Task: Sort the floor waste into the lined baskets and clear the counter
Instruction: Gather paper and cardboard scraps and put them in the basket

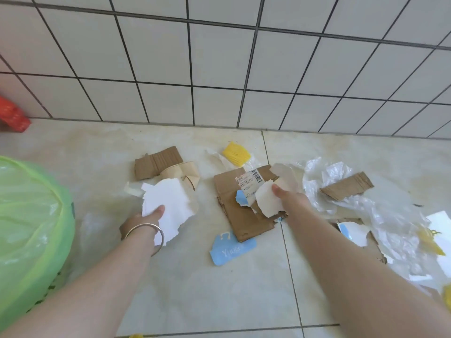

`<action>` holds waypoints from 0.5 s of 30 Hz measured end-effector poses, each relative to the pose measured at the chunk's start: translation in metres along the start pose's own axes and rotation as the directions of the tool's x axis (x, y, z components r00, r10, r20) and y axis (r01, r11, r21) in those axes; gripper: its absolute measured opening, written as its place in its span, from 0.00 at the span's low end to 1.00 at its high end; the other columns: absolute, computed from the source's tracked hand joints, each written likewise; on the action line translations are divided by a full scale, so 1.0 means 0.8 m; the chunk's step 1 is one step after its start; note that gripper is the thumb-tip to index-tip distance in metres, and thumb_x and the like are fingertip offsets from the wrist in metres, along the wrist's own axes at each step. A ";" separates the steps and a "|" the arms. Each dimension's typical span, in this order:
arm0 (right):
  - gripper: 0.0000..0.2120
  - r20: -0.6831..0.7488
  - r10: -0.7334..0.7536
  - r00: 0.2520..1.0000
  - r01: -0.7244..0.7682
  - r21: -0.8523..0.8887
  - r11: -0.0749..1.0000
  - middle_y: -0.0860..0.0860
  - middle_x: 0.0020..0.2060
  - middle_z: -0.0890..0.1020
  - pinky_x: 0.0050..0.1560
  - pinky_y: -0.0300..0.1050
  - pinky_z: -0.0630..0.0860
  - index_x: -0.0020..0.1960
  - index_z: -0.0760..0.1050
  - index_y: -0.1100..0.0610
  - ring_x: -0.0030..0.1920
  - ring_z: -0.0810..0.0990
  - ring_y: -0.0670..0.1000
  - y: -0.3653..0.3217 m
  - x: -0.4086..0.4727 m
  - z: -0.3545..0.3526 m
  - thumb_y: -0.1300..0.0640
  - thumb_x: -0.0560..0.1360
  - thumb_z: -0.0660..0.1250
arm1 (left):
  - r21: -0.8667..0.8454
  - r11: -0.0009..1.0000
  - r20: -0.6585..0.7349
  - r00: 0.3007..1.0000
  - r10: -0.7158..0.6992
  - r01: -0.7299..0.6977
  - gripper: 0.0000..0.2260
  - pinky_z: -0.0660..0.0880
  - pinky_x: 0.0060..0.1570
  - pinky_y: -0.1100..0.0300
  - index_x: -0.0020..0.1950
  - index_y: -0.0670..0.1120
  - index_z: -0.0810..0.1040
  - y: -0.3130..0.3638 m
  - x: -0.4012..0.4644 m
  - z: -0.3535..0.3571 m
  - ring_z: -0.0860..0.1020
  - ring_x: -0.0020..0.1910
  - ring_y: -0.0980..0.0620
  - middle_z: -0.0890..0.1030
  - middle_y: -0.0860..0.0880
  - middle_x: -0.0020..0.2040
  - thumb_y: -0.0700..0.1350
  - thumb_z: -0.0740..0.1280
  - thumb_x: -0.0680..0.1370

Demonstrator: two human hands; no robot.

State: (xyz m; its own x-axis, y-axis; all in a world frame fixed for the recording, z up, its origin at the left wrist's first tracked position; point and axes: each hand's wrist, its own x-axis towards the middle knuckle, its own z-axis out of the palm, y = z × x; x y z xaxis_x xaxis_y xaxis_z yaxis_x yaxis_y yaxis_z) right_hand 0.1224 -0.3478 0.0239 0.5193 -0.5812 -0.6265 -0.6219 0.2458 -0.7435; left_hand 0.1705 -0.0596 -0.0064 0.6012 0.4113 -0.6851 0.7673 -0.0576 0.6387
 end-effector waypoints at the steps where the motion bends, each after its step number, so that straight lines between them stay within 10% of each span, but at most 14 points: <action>1: 0.24 -0.013 -0.006 1.000 0.005 -0.076 0.997 0.57 0.48 0.77 0.53 0.54 0.77 0.60 0.72 0.64 0.48 0.77 0.59 0.003 0.006 0.008 0.50 0.72 0.71 | 0.067 0.998 -0.003 1.000 0.017 -0.017 0.22 0.73 0.54 0.51 0.54 0.42 0.77 -0.002 0.004 0.005 0.77 0.51 0.41 0.78 0.44 0.52 0.54 0.74 0.68; 11: 0.25 0.102 -0.209 0.972 0.210 -0.775 0.596 0.54 0.50 0.77 0.60 0.55 0.71 0.61 0.73 0.52 0.61 0.67 0.58 0.023 0.031 0.047 0.37 0.71 0.63 | 0.396 0.888 -0.011 0.966 0.260 -0.234 0.20 0.72 0.53 0.52 0.58 0.41 0.77 -0.012 0.001 0.035 0.76 0.57 0.39 0.80 0.40 0.57 0.54 0.68 0.73; 15: 0.23 0.273 -0.172 0.946 0.323 -0.811 0.488 0.52 0.48 0.78 0.54 0.50 0.74 0.63 0.71 0.50 0.56 0.75 0.56 0.015 0.012 0.066 0.40 0.72 0.64 | 0.423 0.878 0.036 0.972 0.231 -0.224 0.21 0.71 0.56 0.53 0.61 0.40 0.75 -0.019 -0.009 0.047 0.75 0.61 0.40 0.78 0.40 0.60 0.52 0.68 0.74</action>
State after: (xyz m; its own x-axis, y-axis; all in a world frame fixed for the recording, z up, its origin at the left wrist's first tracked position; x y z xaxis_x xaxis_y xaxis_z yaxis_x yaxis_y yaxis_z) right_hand 0.1506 -0.3092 -0.0033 0.7588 -0.3804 -0.5287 -0.6110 -0.6970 -0.3754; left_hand 0.1627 -0.0957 -0.0245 0.7700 0.3540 -0.5309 0.6331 -0.5278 0.5663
